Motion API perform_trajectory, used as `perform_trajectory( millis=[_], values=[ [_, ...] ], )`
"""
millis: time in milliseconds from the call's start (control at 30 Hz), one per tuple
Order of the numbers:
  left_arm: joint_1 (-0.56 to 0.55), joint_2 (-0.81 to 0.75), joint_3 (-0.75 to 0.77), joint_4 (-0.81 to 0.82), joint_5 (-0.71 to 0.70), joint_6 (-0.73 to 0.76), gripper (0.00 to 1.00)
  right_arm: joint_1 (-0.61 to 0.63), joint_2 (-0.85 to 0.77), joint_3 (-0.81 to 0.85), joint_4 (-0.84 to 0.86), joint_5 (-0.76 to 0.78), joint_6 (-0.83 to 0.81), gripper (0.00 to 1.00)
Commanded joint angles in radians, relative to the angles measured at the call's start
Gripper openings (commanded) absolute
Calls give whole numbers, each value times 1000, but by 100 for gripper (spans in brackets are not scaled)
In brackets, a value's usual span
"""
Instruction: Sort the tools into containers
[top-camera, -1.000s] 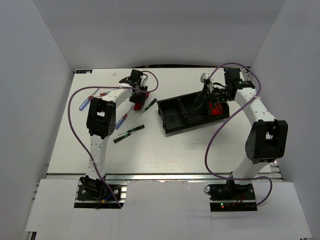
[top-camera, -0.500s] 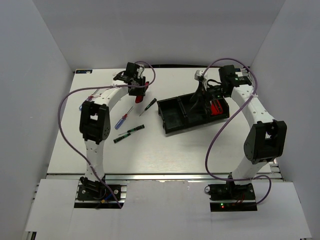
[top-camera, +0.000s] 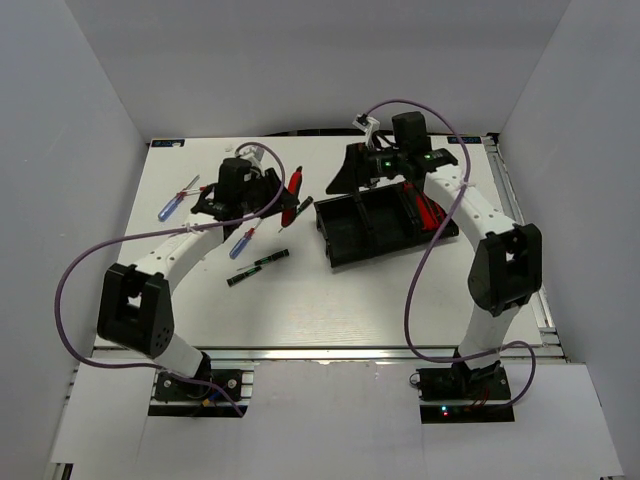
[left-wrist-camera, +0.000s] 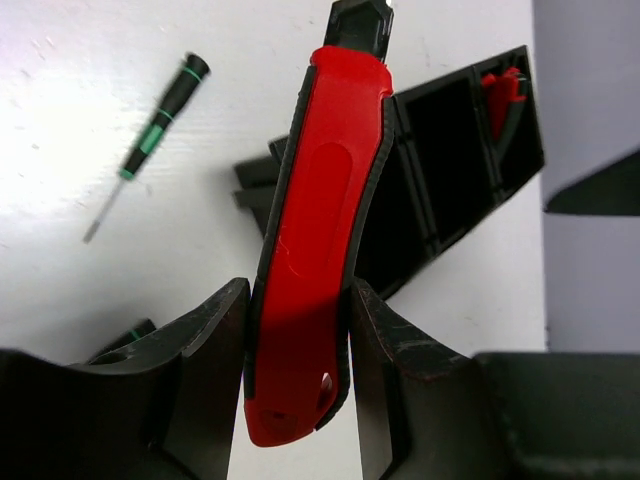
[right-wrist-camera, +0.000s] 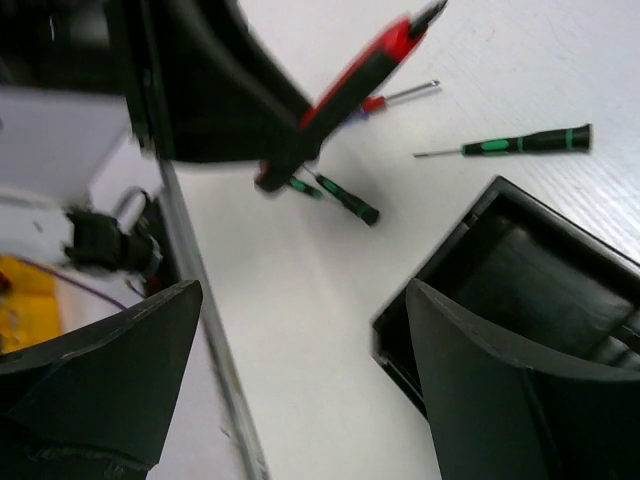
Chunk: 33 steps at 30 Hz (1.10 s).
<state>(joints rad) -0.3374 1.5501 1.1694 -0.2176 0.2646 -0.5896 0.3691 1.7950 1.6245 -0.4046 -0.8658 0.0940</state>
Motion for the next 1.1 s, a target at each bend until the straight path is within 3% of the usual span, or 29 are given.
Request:
perform_trajectory(
  millis=[0,133,533,1067],
  values=[
    [-25,-84,-72,167,51,-128,0,30,43,66,183,62,341,89],
    [-51,-128,-126,210,27,-164,0,50,109,100,251,158,489,87],
    [-71,-179,-174,270,35,-199,0,146,162,155,260,264,526,85],
    [-81,-177,-194,333,76,-216,0,182,172,106,274,301,536,64]
  ],
)
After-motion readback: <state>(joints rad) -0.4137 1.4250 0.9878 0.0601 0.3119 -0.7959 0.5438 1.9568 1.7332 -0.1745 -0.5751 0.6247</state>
